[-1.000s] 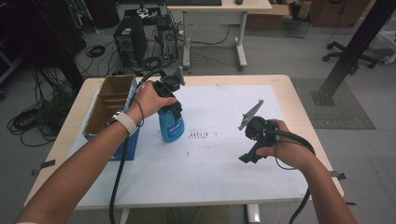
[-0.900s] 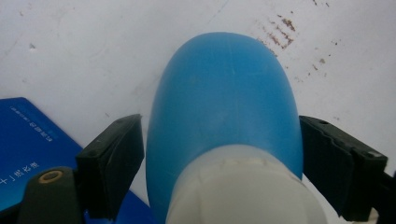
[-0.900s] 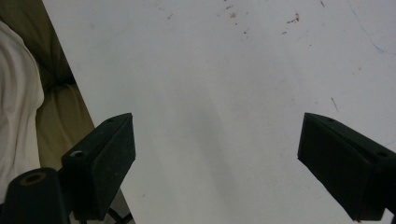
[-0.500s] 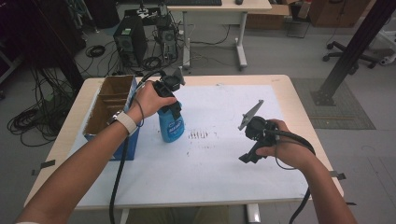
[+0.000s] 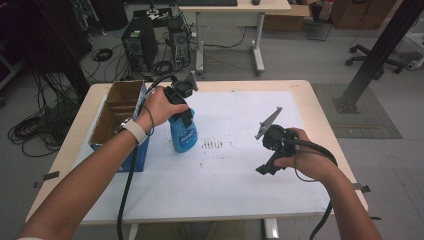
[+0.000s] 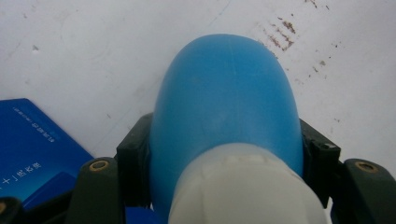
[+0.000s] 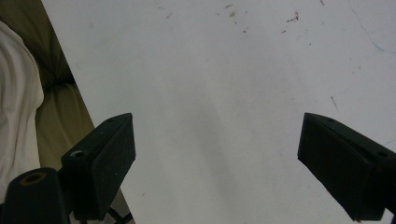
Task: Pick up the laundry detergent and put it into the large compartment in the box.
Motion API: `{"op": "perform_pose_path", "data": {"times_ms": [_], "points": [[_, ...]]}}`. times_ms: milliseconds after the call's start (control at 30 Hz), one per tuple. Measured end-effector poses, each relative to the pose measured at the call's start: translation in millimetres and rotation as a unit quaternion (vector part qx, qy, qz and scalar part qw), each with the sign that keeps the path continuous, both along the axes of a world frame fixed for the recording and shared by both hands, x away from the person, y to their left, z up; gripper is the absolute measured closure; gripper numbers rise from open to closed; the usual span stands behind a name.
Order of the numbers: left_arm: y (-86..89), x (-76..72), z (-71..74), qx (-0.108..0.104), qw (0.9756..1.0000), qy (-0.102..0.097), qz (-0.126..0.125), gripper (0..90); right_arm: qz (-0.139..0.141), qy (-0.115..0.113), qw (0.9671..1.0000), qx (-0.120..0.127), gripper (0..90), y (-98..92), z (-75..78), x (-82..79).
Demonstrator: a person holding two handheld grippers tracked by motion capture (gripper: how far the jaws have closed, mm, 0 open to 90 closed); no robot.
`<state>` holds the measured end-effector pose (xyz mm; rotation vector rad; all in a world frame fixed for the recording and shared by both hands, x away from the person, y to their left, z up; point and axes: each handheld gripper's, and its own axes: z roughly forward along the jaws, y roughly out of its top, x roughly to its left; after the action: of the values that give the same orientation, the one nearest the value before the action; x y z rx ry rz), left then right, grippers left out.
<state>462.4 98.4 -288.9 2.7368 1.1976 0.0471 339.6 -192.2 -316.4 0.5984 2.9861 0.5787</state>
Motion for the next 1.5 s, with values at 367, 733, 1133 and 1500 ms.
{"op": "perform_pose_path", "data": {"times_ms": [367,733,1133,1500], "points": [[-1.3,-0.8,1.3,0.004,1.0000,0.001,0.003,37.1,0.000,0.000,1.0000,0.000,11.4,-0.7,0.4,-0.7],[-1.6,-4.9,10.4,-0.001,0.9999,-0.010,0.003,37.2,-0.001,-0.002,1.0000,0.001,11.5,-1.6,1.6,-1.6],[-4.2,-11.4,23.9,-0.005,0.9998,-0.018,0.005,37.2,0.003,-0.007,1.0000,0.004,11.5,0.3,4.1,-3.4],[-5.5,-17.2,36.5,-0.007,0.9996,-0.024,0.013,37.2,0.004,-0.010,0.9999,0.005,11.5,1.0,5.5,-5.2]]}}
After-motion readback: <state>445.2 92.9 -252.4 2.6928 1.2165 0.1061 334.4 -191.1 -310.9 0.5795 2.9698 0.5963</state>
